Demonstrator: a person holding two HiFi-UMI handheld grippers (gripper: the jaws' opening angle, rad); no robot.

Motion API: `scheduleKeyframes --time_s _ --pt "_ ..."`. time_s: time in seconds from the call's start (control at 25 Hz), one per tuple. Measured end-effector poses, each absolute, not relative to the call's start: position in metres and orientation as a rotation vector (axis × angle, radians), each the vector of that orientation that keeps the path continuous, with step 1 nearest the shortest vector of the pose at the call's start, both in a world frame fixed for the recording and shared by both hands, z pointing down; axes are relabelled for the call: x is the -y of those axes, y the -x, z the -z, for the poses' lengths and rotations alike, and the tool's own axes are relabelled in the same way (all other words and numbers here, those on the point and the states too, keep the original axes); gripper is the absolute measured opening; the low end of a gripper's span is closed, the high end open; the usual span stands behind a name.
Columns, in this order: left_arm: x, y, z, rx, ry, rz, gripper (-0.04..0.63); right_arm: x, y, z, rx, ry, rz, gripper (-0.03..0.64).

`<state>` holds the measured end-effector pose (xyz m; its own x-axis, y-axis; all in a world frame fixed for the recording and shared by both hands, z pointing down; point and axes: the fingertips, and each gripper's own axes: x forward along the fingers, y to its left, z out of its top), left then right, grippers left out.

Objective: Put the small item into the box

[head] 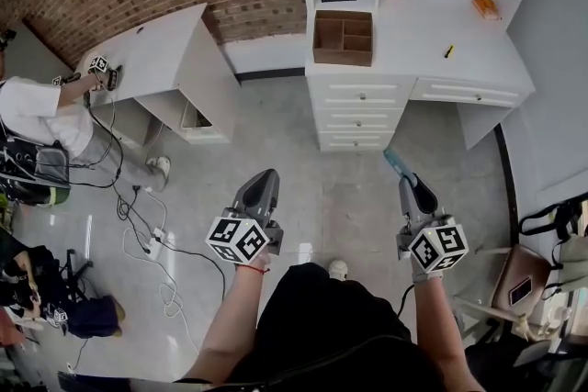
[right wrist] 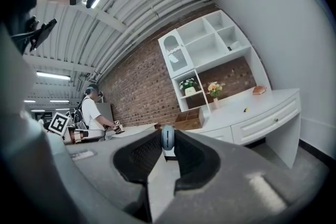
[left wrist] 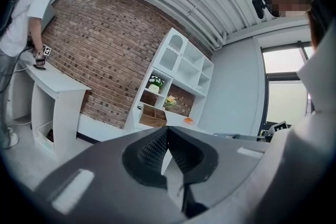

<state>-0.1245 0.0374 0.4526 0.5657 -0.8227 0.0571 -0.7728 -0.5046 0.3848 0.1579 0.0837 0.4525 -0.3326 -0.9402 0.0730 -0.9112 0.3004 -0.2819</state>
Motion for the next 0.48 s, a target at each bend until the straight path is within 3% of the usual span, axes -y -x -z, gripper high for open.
scheduleKeyframes --time_s 0.48 --pt "-0.023 0.124 -0.464 1.305 -2.408 0.161 0.002 -0.063 -0.162 -0.469 -2.427 1.752 0.475 0.069"
